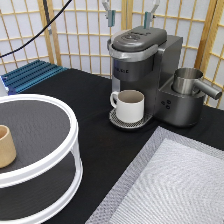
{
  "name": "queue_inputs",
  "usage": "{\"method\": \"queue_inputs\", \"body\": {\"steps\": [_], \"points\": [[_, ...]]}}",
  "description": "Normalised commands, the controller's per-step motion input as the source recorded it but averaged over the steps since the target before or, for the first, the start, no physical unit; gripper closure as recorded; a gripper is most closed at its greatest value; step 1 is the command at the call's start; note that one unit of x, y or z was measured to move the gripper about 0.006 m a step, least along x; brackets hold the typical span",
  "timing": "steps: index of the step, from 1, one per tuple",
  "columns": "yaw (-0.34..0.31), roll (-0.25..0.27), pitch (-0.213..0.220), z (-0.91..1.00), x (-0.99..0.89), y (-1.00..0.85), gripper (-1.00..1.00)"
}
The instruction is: Make coffee
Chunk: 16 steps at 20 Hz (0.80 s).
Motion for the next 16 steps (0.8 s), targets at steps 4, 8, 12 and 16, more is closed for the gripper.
{"method": "queue_inputs", "body": {"steps": [4,8,12,16], "points": [[0.375,0.032,0.079,-0.12,-0.02,0.0,-1.0],[0.372,0.026,0.098,0.0,-0.03,0.0,-1.0],[0.332,0.048,0.084,0.32,-0.02,0.05,-1.0],[0.314,0.086,0.072,0.29,-0.05,0.05,-1.0]]}}
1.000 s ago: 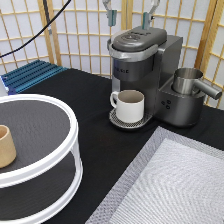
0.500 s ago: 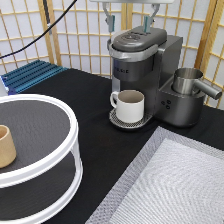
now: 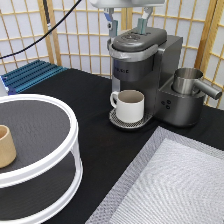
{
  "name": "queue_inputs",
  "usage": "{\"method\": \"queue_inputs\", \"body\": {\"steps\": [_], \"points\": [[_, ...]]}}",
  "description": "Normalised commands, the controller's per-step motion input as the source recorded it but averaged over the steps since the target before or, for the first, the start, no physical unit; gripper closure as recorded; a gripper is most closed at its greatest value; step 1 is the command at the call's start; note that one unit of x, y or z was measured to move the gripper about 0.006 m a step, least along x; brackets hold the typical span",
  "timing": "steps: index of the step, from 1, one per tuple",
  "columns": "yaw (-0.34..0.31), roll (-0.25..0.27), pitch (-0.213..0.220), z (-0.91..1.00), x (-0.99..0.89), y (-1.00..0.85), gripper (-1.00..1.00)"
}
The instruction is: Make coffee
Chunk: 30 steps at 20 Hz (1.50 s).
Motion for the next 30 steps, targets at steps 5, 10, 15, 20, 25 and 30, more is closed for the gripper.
{"method": "queue_inputs", "body": {"steps": [5,10,15,20,25,30], "points": [[0.222,0.145,-0.02,0.01,-0.22,0.09,-1.0],[0.074,0.064,-0.035,-0.03,-0.21,0.16,-1.0],[0.0,0.013,-0.076,-0.3,-0.4,-0.02,-1.0],[0.017,0.009,-0.103,-0.3,-0.77,-0.07,-1.0],[0.069,0.003,-0.107,-0.13,-0.7,0.08,-1.0],[0.073,0.009,-0.125,-0.11,-0.37,0.02,-1.0]]}}
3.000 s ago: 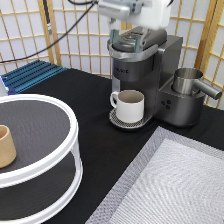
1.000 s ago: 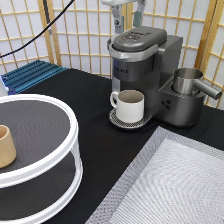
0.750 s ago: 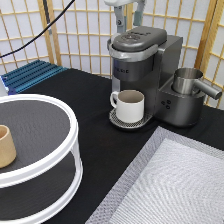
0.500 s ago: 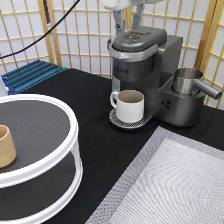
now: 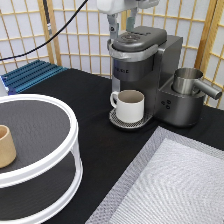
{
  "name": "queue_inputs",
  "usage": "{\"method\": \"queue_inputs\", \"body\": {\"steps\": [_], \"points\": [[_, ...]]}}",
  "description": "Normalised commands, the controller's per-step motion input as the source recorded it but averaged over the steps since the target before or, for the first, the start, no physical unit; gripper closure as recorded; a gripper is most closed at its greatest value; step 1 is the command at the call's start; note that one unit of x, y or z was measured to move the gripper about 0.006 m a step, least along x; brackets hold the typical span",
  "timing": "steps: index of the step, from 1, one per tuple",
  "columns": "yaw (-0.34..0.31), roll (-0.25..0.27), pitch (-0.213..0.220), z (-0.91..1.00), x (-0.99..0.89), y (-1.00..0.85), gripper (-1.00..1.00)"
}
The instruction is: Make coffee
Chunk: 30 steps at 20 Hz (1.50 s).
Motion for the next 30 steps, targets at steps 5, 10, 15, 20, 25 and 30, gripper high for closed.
{"method": "queue_inputs", "body": {"steps": [5,10,15,20,25,30], "points": [[0.046,0.047,-0.122,-0.03,0.09,-0.05,-1.0],[0.02,0.073,-0.094,-0.04,0.15,-0.11,-1.0],[0.018,0.037,-0.073,-0.39,-0.34,-0.12,-1.0],[0.001,0.002,-0.025,-0.36,-0.74,-0.14,-1.0],[0.013,0.017,-0.051,-0.67,-0.46,-0.21,-1.0],[0.072,0.022,-0.017,-1.0,0.15,-0.19,-1.0]]}}
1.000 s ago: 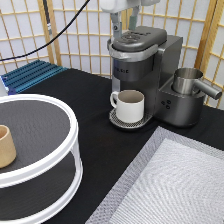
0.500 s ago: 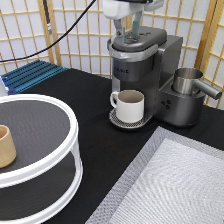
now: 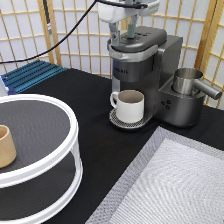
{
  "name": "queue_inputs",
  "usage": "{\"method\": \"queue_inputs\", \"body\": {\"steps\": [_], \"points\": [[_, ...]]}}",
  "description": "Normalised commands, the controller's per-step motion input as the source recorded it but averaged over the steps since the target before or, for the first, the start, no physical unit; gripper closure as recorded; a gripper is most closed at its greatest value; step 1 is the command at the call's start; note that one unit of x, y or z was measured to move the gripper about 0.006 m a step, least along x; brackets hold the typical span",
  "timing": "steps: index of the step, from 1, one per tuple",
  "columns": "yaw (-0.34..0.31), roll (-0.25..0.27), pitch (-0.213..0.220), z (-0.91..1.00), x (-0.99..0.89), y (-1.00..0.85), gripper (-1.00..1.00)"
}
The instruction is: Make coffee
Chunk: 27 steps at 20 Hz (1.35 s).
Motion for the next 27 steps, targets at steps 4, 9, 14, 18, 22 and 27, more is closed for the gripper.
{"method": "queue_inputs", "body": {"steps": [4,9,14,18,22,27], "points": [[0.026,-0.003,-0.024,-0.01,-0.11,-0.08,-1.0],[0.003,0.089,-0.089,0.88,-0.16,-0.89,-1.0],[0.0,0.158,-0.047,0.46,0.01,-1.0,-1.0],[0.002,0.208,0.0,-0.3,0.09,-1.0,-1.0],[0.0,0.121,-0.033,-0.6,-0.19,-0.69,-1.0],[0.0,0.0,0.0,0.0,0.0,0.0,-1.0]]}}
